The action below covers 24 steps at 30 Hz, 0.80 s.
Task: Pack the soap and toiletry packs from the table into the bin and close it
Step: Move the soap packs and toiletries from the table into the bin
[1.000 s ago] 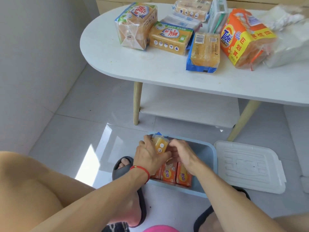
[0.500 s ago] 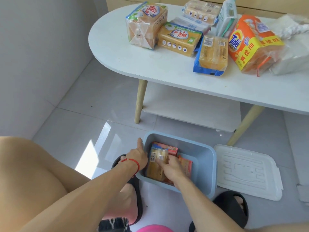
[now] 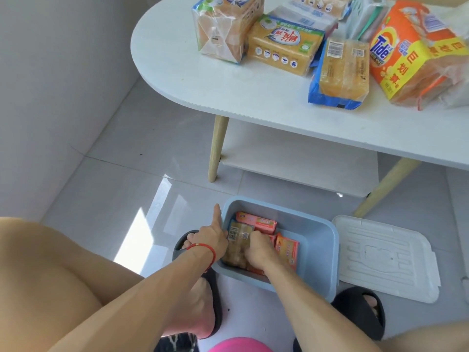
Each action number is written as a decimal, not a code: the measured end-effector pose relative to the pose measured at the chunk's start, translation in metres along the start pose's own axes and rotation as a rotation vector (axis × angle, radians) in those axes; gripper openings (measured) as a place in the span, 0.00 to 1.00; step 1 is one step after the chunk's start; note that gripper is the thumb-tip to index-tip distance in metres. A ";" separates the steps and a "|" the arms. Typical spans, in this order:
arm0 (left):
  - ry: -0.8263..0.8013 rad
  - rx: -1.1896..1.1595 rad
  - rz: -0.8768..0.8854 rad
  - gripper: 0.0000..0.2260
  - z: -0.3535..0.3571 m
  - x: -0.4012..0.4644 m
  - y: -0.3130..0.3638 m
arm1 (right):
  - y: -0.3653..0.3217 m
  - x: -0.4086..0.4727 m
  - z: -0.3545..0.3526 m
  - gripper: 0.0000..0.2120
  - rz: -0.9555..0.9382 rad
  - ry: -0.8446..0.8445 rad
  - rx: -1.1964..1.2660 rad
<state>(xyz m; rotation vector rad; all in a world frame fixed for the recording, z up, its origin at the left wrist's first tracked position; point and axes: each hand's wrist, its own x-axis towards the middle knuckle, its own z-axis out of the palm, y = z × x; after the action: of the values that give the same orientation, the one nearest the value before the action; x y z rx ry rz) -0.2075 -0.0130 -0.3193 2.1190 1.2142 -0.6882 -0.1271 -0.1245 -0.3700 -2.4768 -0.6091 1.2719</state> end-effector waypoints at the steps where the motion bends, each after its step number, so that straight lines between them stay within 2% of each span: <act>1: 0.002 -0.013 -0.005 0.33 0.002 0.002 -0.001 | 0.003 0.001 -0.006 0.10 0.006 -0.054 0.021; 4: -0.012 -0.090 -0.029 0.32 0.004 0.007 -0.003 | 0.007 -0.003 -0.021 0.09 0.014 -0.136 0.027; 7: 0.009 -0.126 -0.029 0.30 0.002 0.003 -0.001 | 0.001 -0.015 -0.037 0.13 -0.047 -0.018 -0.032; 8: 0.079 -0.076 0.004 0.27 -0.002 -0.002 0.004 | -0.005 -0.024 -0.045 0.12 -0.093 0.025 -0.029; 10: 0.330 -0.024 0.112 0.20 -0.011 -0.013 0.016 | -0.018 -0.038 -0.062 0.13 -0.179 0.072 0.030; 13: 0.627 -0.324 0.378 0.13 -0.038 -0.039 0.051 | -0.037 -0.063 -0.097 0.13 -0.320 0.157 0.124; 14: 0.674 -0.435 0.453 0.12 -0.046 -0.049 0.062 | -0.044 -0.074 -0.106 0.13 -0.396 0.224 0.152; 15: 0.722 -0.520 0.539 0.11 -0.060 -0.060 0.077 | -0.052 -0.084 -0.122 0.12 -0.492 0.370 0.176; 18: 0.813 -0.704 0.760 0.07 -0.100 -0.091 0.105 | -0.074 -0.111 -0.157 0.09 -0.768 0.996 0.254; 20: 0.801 -0.730 0.836 0.08 -0.125 -0.104 0.119 | -0.090 -0.116 -0.188 0.09 -0.791 1.352 0.246; 21: 0.772 -0.732 0.842 0.09 -0.134 -0.108 0.124 | -0.096 -0.115 -0.206 0.11 -0.756 1.434 0.169; 22: 0.737 -0.741 0.828 0.10 -0.139 -0.110 0.127 | -0.101 -0.111 -0.223 0.14 -0.677 1.422 0.035; 24: 0.672 -0.772 0.783 0.11 -0.140 -0.111 0.130 | -0.106 -0.103 -0.252 0.23 -0.465 1.205 -0.273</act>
<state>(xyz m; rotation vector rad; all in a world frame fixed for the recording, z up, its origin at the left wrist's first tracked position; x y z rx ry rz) -0.1224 -0.0295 -0.1158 1.9021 0.6366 0.7720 0.0010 -0.0990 -0.1082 -2.4873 -0.9064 -0.5271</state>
